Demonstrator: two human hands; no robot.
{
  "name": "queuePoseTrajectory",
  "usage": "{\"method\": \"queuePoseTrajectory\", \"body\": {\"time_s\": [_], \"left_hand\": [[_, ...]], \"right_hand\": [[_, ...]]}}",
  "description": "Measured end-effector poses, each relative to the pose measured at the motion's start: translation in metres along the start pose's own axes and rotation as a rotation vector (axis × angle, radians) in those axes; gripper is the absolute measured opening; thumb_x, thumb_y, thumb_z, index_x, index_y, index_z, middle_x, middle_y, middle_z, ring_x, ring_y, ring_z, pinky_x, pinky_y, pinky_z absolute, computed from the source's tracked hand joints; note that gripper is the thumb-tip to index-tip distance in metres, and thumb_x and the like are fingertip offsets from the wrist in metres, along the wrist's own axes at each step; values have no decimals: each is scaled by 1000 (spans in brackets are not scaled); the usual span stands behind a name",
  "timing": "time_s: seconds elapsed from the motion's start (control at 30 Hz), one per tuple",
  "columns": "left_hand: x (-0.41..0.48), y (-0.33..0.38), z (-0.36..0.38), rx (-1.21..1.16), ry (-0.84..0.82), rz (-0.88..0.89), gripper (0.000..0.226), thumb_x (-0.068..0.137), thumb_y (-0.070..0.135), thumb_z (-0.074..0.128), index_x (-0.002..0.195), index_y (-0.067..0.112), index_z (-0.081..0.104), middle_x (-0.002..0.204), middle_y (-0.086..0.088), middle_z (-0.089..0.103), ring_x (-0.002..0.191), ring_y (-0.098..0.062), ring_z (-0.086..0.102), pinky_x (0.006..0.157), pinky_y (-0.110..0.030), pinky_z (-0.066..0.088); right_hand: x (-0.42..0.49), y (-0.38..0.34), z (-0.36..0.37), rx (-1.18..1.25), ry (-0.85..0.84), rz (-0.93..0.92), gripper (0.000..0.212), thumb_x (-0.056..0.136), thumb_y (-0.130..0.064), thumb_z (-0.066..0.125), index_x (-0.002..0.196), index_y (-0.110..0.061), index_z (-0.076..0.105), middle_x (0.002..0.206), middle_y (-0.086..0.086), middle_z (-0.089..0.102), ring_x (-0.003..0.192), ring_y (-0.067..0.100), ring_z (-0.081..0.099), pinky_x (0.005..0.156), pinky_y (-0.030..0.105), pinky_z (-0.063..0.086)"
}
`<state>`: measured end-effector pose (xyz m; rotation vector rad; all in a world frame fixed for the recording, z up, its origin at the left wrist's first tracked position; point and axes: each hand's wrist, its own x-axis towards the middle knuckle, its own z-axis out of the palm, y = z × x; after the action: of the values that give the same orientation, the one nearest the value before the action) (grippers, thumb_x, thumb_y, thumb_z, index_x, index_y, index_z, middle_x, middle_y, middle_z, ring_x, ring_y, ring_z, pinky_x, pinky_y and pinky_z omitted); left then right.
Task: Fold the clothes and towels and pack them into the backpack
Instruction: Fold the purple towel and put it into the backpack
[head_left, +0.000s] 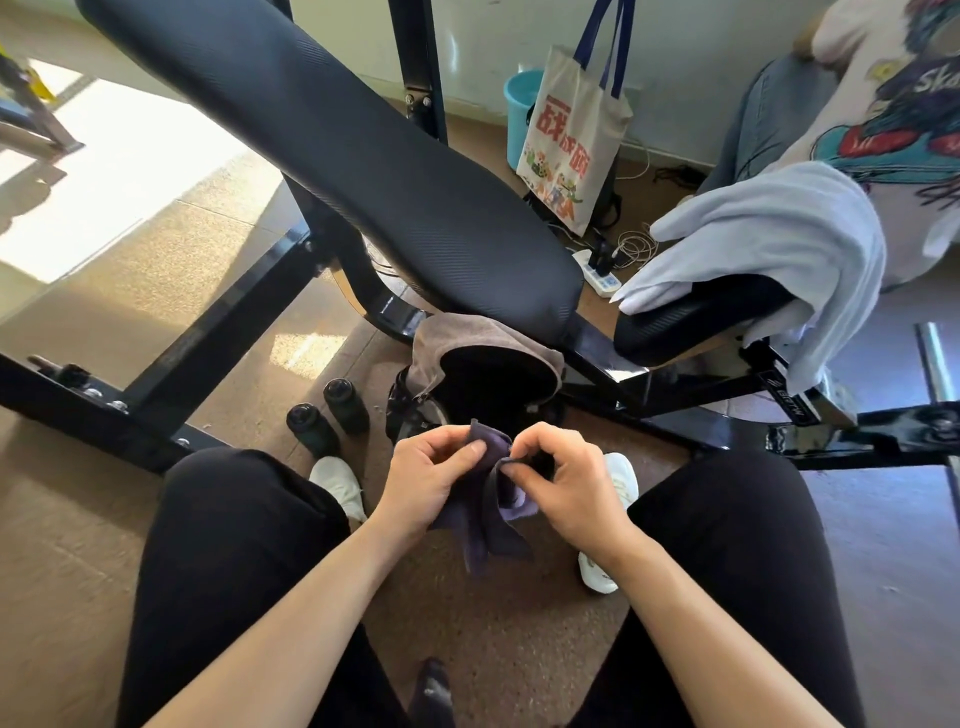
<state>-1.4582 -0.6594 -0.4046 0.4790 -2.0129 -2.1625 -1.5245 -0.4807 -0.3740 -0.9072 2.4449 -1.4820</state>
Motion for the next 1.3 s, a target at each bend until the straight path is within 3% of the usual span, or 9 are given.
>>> {"method": "queuePoseTrajectory", "body": {"time_s": [0.2,0.37,0.53,0.7,0.8,0.9,1.07,1.2,1.3], "left_hand": [[-5,3,3,129,-125,113,24,95,0,67,109,16,77,96,6,79,92,-4,72,81,-18,52],[-4,0,6,149,-103,123,25,93,-7,65,109,10,75,89,15,78,85,4,68,77,-13,51],[-2,1,4,234,-123,167,29,92,-5,68,116,12,73,94,12,75,86,-1,68,79,-17,51],[-1,-1,2,305,-73,191,27,88,-5,72,94,21,68,91,1,73,83,-12,71,76,-25,56],[-1,-7,0,428,-136,240,22,91,-1,68,98,18,76,92,5,75,87,-16,73,79,-30,60],[-3,-9,4,464,-167,270,17,91,15,71,107,15,77,99,5,75,95,-15,72,85,-30,59],[0,-22,14,633,-165,342,26,90,42,69,99,20,80,106,10,70,100,-14,65,86,-34,53],[3,-37,16,874,-156,313,26,92,42,60,95,24,79,100,12,67,93,-12,59,77,-38,52],[5,-41,14,1028,-168,217,23,92,34,59,93,19,76,95,9,63,95,-18,60,74,-34,48]], "right_hand": [[1,-2,4,128,13,15,14,83,-4,80,86,-10,69,84,-3,65,72,13,60,66,25,51],[6,4,6,213,3,144,17,86,-4,77,86,-12,63,114,-4,65,65,10,51,65,23,48],[11,11,5,248,-64,236,16,92,-8,72,100,-17,61,80,-2,63,67,12,55,66,26,48],[14,10,-1,185,-75,221,11,94,-8,69,91,-18,71,81,-7,72,75,1,64,74,22,51],[13,7,-8,233,-35,208,6,96,-6,67,95,-9,72,86,1,74,81,11,69,76,25,55],[11,5,-14,254,-36,195,7,97,-6,66,99,-10,71,90,4,74,88,21,71,80,30,57],[8,1,-20,335,-61,179,15,96,-3,65,100,-17,71,93,9,75,90,27,72,83,32,57],[7,5,-31,407,0,183,10,96,-6,66,101,-12,73,92,16,73,88,23,68,82,39,56],[7,7,-45,453,82,211,11,97,-6,65,101,-13,73,90,7,72,87,18,67,80,35,56]]}}
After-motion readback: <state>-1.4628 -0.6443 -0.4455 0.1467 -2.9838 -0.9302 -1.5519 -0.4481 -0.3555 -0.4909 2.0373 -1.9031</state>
